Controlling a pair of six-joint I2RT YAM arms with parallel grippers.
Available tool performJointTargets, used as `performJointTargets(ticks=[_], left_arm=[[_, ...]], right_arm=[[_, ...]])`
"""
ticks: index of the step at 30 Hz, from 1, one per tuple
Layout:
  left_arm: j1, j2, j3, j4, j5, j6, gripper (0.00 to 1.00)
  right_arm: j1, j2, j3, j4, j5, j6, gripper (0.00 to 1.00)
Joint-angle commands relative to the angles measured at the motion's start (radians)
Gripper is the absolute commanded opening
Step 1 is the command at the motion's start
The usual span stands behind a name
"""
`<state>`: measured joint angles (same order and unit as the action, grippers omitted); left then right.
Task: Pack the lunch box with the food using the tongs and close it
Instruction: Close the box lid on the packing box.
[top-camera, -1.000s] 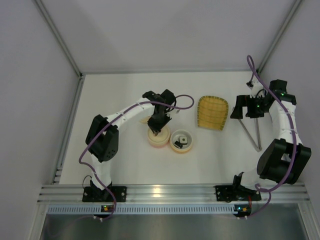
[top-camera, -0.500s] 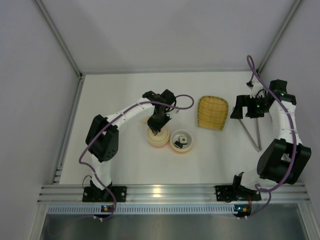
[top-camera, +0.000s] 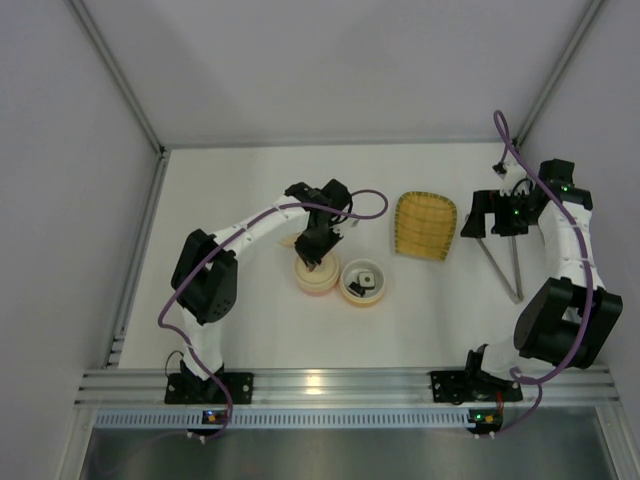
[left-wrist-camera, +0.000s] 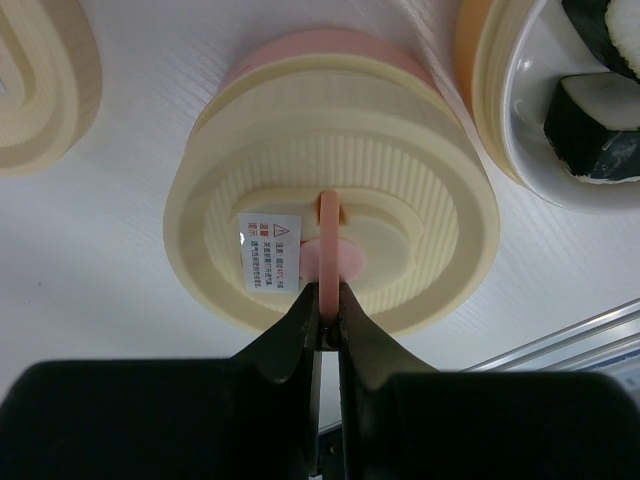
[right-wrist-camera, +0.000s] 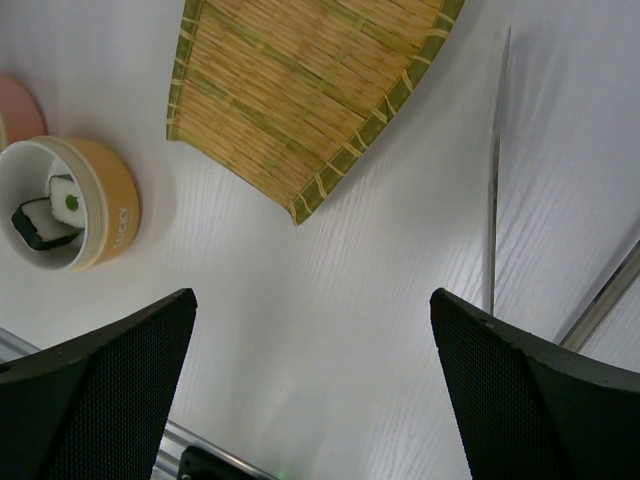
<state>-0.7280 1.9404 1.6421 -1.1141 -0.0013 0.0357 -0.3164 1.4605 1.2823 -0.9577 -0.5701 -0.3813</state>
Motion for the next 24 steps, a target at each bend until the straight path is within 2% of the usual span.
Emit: performJointTargets(ticks=[1, 19, 24], left_arm=[[-0.004, 0.006, -0.001, 0.014, 0.032, 0.001, 0.08], [-0.001, 0.019, -0.002, 0.014, 0.012, 0.003, 0.13], [-0.001, 0.02, -0.004, 0.013, 0.012, 0.0, 0.19]], right_arm=[[0.013, -0.003, -0.003, 0.036, -0.022, -0.004, 0.99], [0.013, 0.001, 0.006, 0.034, -0.025, -0.004, 0.99], [0.011, 0.001, 0.008, 0.036, -0.025, -0.004, 0.99]])
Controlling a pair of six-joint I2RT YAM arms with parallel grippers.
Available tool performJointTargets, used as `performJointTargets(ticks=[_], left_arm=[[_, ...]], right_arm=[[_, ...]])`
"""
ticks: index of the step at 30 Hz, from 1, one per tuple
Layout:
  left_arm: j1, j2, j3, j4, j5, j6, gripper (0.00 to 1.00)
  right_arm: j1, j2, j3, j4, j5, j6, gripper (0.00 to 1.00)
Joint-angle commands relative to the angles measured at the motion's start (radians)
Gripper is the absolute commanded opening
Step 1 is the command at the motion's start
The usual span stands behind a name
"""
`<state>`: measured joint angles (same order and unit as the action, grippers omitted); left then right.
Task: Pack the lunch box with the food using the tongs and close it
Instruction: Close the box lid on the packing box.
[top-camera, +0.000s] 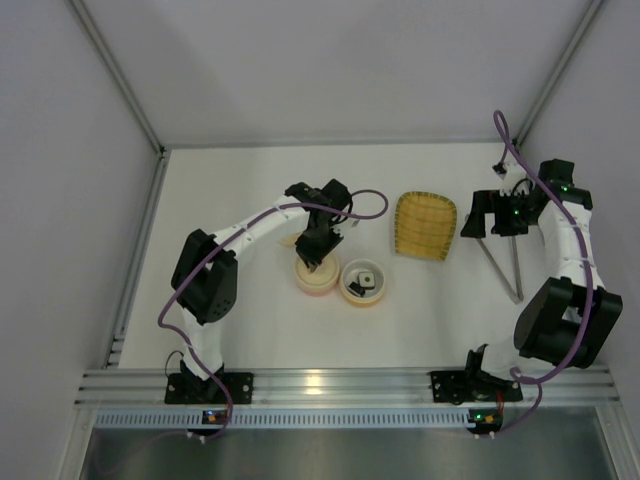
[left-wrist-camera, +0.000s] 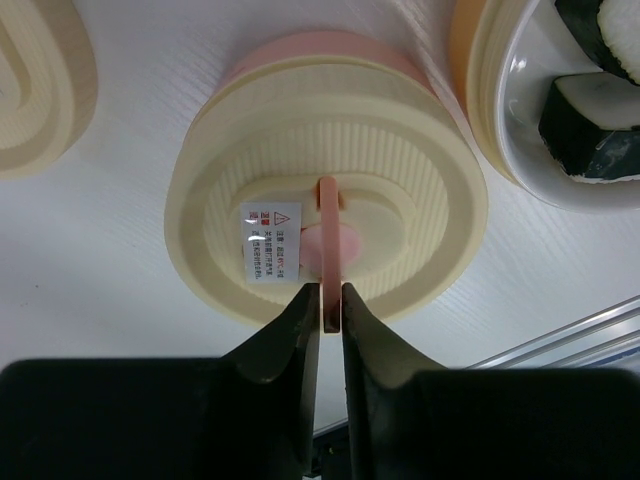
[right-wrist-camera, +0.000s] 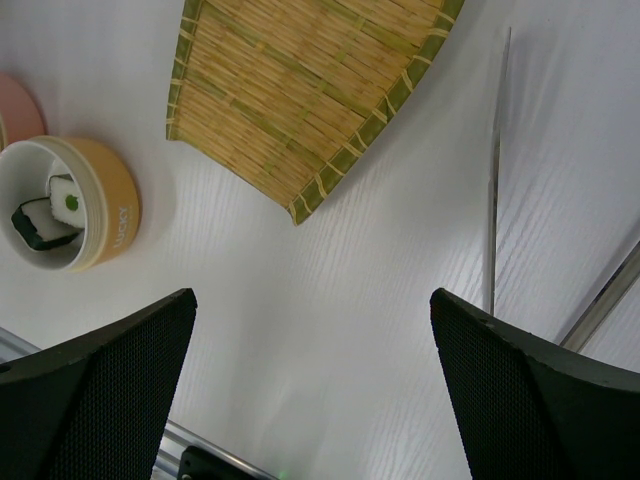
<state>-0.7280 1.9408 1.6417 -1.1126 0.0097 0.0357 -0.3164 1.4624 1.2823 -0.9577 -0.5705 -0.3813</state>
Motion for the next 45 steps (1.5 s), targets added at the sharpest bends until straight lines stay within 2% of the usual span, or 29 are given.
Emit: performJointTargets(ticks=[1, 2, 10, 11, 14, 23, 31, 45], left_arm=[[-0.001, 0.021, -0.003, 0.011, 0.001, 0.0, 0.23], [-0.001, 0.021, -0.006, 0.013, 0.001, 0.0, 0.26], [-0.001, 0.02, -0.003, 0.014, 0.001, 0.001, 0.3], [-0.001, 0.018, -0.002, 0.013, -0.022, 0.0, 0.35], [-0.001, 0.009, -0.003, 0.014, -0.034, 0.003, 0.38], [-0.001, -0.049, 0.018, 0.022, -0.027, 0.02, 0.35], [-0.001, -0.051, 0.009, 0.034, -0.036, 0.013, 0.29], [0.03, -0.049, -0.016, 0.046, -0.033, 0.009, 0.24]], right_arm=[[0.011, -0.001, 0.008, 0.034, -0.025, -0.004, 0.99], [0.011, -0.001, 0.008, 0.034, -0.026, -0.004, 0.99], [0.011, -0.002, 0.006, 0.034, -0.026, -0.004, 0.99], [0.013, -0.002, 0.005, 0.034, -0.026, -0.004, 0.99], [0.011, -0.001, 0.003, 0.034, -0.026, -0.004, 0.99], [0.013, -0.002, 0.0, 0.034, -0.031, -0.004, 0.99], [0.011, -0.005, 0.0, 0.031, -0.029, -0.004, 1.0], [0.011, -0.002, -0.005, 0.031, -0.034, -0.004, 0.99]])
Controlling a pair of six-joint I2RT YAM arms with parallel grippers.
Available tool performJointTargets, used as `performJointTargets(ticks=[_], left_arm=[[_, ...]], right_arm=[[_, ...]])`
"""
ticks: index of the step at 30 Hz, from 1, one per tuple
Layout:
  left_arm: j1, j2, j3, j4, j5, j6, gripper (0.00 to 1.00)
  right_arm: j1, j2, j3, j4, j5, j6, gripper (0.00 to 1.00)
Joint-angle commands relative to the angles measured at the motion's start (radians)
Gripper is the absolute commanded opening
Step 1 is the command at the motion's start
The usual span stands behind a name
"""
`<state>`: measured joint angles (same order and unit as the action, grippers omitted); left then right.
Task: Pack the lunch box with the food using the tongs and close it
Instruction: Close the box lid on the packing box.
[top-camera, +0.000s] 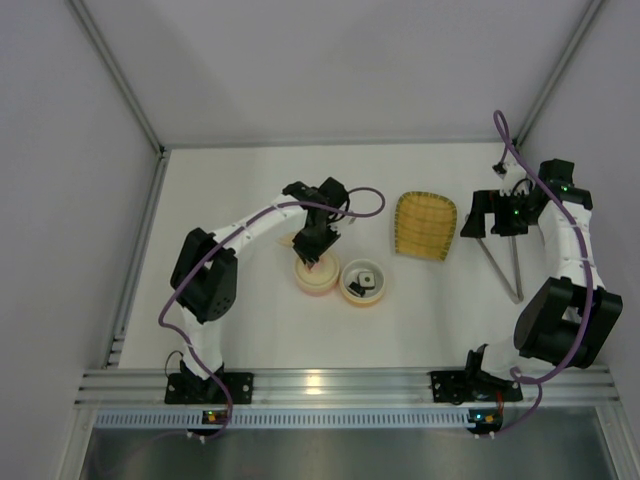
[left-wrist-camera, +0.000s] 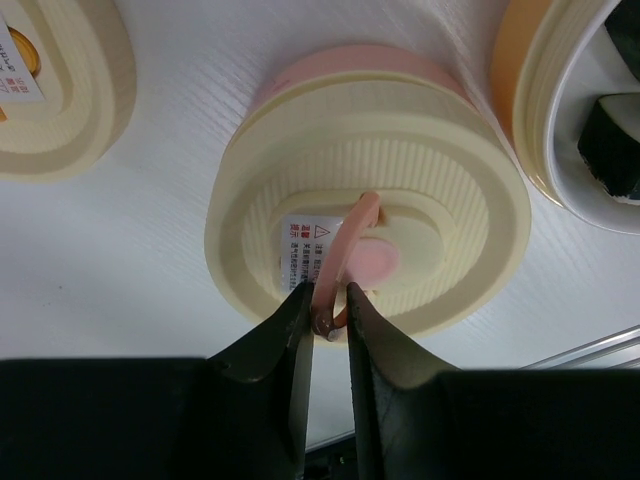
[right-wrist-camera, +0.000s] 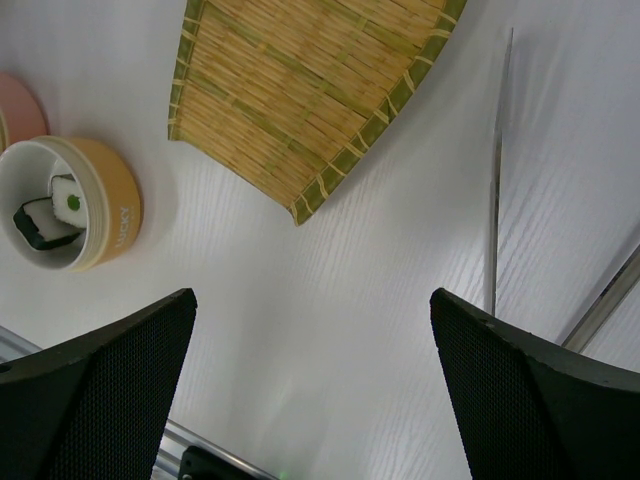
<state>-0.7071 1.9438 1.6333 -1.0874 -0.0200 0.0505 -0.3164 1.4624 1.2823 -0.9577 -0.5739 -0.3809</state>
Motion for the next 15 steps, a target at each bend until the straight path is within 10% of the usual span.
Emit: performJointTargets(ticks=[1, 15], left_arm=[[0.011, -0.051, -0.009, 0.024, -0.001, -0.006, 0.24], [0.017, -0.031, -0.02, 0.04, 0.015, -0.006, 0.28]], right_arm=[[0.013, -0.004, -0.003, 0.031, -0.03, -0.003, 0.99], [0.011, -0.002, -0.005, 0.03, -0.026, -0.007, 0.99]])
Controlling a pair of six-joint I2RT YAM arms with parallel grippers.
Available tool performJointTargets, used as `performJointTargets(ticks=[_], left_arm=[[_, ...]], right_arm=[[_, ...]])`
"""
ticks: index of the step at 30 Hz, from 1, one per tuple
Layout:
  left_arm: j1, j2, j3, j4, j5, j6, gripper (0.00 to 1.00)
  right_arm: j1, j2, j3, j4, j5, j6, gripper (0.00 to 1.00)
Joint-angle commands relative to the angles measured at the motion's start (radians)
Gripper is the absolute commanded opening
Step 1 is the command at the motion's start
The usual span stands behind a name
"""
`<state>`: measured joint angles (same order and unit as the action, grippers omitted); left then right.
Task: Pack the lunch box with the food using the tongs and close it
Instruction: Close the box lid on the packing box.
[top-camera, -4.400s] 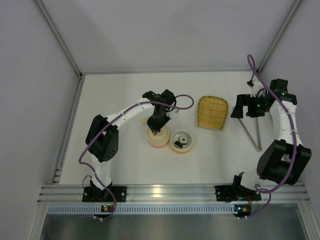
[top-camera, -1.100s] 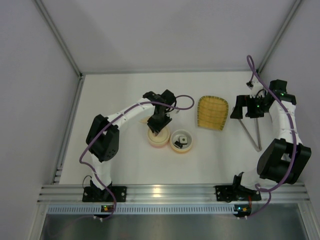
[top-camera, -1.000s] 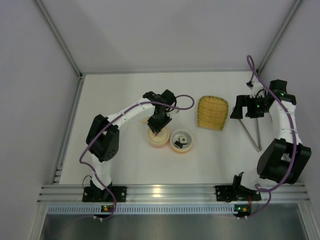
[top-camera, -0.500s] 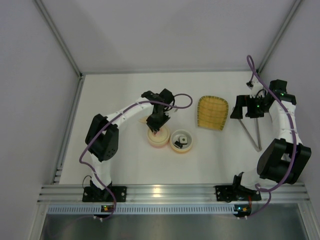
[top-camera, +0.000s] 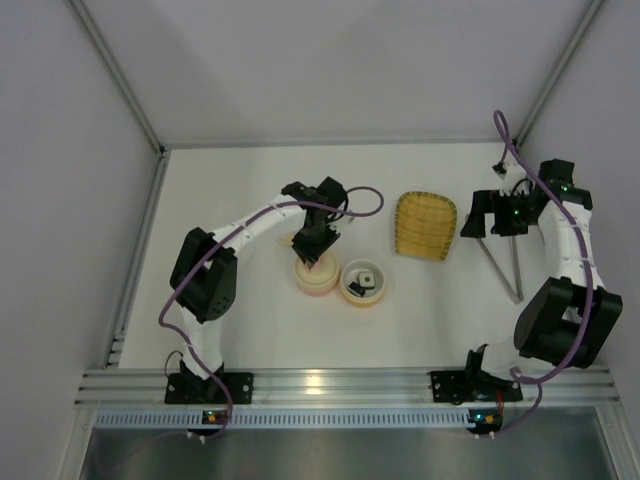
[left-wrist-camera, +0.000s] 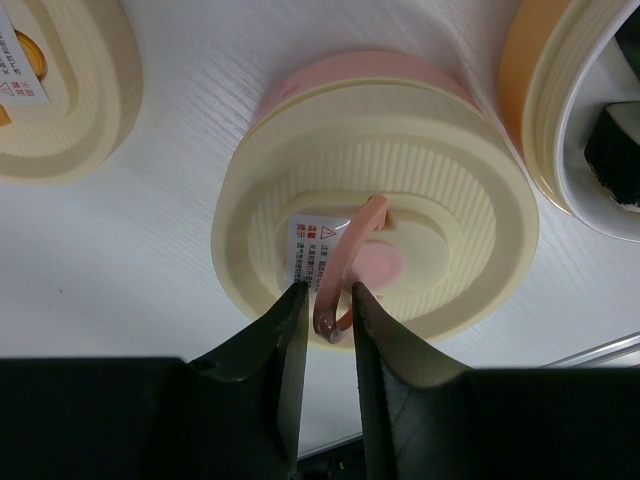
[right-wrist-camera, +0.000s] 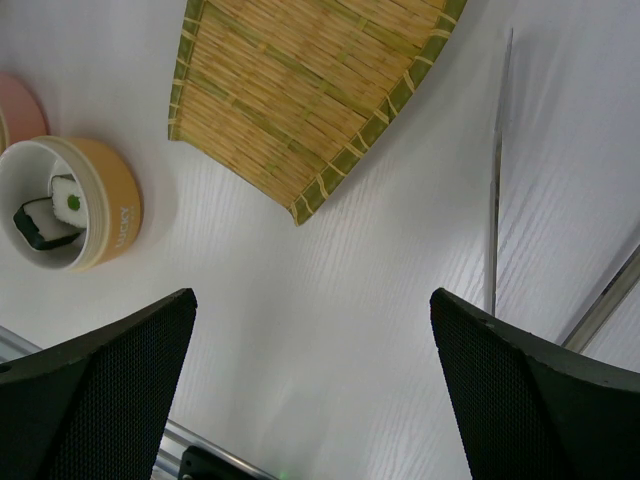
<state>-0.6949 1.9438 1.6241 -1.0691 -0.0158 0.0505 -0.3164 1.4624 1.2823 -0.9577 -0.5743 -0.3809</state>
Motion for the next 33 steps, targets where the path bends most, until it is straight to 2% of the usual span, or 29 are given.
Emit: performJointTargets(ticks=[1, 5, 25, 33], left_arm=[[0.005, -0.031, -0.013, 0.023, 0.011, -0.006, 0.31], [0.005, -0.032, -0.027, 0.028, 0.011, -0.006, 0.35], [0.005, -0.049, -0.161, 0.106, 0.076, -0.015, 0.35], [0.003, -0.114, -0.058, 0.043, 0.131, 0.025, 0.33]], right_arm=[[0.013, -0.004, -0.006, 0.03, -0.025, -0.007, 0.99], [0.013, -0.001, -0.005, 0.03, -0.025, -0.006, 0.99], [0.011, 0.003, 0.009, 0.022, -0.021, -0.012, 0.99], [0.011, 0.006, 0.015, 0.022, -0.032, -0.009, 0.99]])
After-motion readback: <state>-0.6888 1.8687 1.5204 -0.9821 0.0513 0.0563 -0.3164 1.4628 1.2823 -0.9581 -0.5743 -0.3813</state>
